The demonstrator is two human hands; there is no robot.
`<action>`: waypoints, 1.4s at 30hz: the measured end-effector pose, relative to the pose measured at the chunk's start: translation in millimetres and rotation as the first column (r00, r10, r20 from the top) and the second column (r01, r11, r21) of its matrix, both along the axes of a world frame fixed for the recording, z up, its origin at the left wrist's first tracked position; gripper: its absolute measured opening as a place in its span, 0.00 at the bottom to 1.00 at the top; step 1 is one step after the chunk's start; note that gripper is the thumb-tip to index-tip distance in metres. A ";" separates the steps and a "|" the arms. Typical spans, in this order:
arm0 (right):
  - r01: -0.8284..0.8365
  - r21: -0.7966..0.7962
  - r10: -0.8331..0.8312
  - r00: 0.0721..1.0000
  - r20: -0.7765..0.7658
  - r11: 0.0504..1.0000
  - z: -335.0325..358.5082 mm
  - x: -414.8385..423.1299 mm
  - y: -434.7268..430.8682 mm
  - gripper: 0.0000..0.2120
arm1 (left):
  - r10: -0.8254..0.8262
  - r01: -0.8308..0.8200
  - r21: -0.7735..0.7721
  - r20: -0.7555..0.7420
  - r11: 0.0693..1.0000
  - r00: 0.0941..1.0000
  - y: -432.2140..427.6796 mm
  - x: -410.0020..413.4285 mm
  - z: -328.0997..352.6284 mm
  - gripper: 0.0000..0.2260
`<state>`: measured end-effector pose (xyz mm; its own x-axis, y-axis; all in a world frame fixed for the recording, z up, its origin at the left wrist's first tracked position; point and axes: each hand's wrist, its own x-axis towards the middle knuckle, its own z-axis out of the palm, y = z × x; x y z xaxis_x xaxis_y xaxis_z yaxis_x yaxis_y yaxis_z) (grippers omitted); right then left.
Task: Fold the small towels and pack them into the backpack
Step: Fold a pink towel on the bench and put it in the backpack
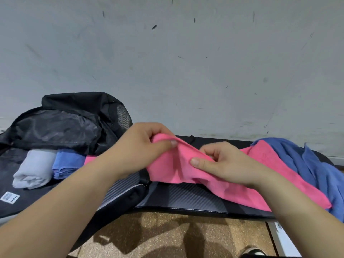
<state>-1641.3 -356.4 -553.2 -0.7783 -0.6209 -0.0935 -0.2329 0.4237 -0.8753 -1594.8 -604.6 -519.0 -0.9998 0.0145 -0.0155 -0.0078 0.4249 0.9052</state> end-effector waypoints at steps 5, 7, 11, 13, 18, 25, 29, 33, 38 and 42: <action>0.088 0.090 -0.092 0.995 0.041 0.992 -15.7 -14.3 22.3 0.23 | 0.460 -0.455 0.198 0.024 0.868 0.888 -32.6 -11.3 -0.6 0.05; 0.163 0.065 -0.167 0.983 0.072 0.985 -23.0 -18.0 28.2 0.21 | 0.542 -0.539 0.167 0.029 0.826 0.840 -44.3 -10.7 -3.4 0.05; 0.339 0.034 -0.332 0.933 -0.139 0.940 -25.3 -16.5 20.6 0.13 | 0.476 -0.476 -0.007 0.004 0.880 0.880 -38.1 -5.7 -6.8 0.02; 0.376 -0.033 -0.375 0.904 -0.207 0.926 -18.6 -10.4 11.4 0.09 | 0.385 -0.385 -0.005 0.055 0.923 0.921 -22.1 -1.1 -3.9 0.03; 0.266 -0.131 -0.291 0.927 -0.237 0.955 -5.0 10.2 -13.1 0.08 | -0.082 0.077 0.035 0.167 0.996 0.983 18.1 12.6 5.3 0.09; 0.191 -0.263 -0.228 0.966 -0.121 0.946 4.9 14.9 -12.6 0.08 | -0.068 0.067 -0.019 -0.017 0.998 0.998 28.8 3.2 -8.0 0.17; 0.268 -0.309 -0.273 0.962 0.026 0.912 4.5 11.5 -5.0 0.10 | -0.099 0.098 -0.051 -0.007 0.994 0.995 35.5 2.2 -9.4 0.07; 0.229 -0.098 -0.223 0.973 0.066 0.969 1.9 -2.3 21.8 0.12 | 0.133 -0.143 -0.075 -0.127 0.987 0.983 22.6 -9.0 -9.3 0.06; 0.283 0.015 -0.283 0.959 0.019 0.959 0.7 -13.5 47.3 0.12 | 0.319 -0.356 -0.142 -0.226 0.924 0.920 -4.0 -17.7 -10.8 0.07; 0.370 0.106 -0.349 0.920 -0.177 0.923 -6.0 -20.2 52.9 0.09 | 0.398 -0.452 -0.164 -0.277 0.877 0.874 -17.3 -19.9 -9.2 0.06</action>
<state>-1661.5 -303.5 -559.3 -0.9580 -0.2863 -0.0194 -0.1683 0.6154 -0.7701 -1614.8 -622.0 -528.2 -0.8835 -0.3895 0.2604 -0.0377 0.6131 0.7891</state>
